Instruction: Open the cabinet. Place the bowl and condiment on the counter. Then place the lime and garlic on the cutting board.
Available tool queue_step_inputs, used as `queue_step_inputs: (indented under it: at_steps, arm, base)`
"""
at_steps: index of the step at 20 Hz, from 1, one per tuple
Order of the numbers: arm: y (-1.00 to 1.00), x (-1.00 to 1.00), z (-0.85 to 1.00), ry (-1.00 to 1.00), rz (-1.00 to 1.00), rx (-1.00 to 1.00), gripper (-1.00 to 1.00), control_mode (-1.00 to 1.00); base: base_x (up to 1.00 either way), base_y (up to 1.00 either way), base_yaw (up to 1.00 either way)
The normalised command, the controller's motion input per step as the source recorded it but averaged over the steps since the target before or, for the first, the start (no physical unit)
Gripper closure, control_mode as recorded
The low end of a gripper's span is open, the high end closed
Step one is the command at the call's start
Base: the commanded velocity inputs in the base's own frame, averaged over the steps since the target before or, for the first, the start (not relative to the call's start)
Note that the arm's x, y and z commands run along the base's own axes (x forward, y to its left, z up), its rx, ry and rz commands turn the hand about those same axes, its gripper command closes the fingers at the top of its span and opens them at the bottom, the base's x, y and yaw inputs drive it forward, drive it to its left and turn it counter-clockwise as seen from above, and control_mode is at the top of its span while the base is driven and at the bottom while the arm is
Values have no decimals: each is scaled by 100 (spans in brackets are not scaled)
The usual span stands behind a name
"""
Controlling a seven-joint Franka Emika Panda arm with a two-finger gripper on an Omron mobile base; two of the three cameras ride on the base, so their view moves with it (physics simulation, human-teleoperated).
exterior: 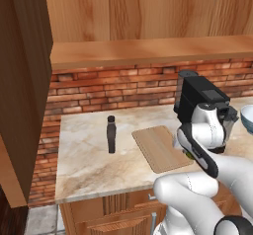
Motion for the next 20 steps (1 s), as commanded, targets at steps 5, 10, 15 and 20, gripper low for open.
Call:
queue_step_inputs:
  at_steps: [5, 10, 15, 20]
  arm:
    - [24, 6, 0, 0, 0, 0, 100, -100]
    - [22, 21, 0, 0, 0, 0, 100, -100]
    - [21, 33, 0, 0, 0, 0, 100, -100]
    - [21, 29, -1, 0, 0, 0, 100, -100]
  base:
    - [0, 0, 0]
    - [0, 0, 0]
    - [0, 0, 0]
    - [0, 0, 0]
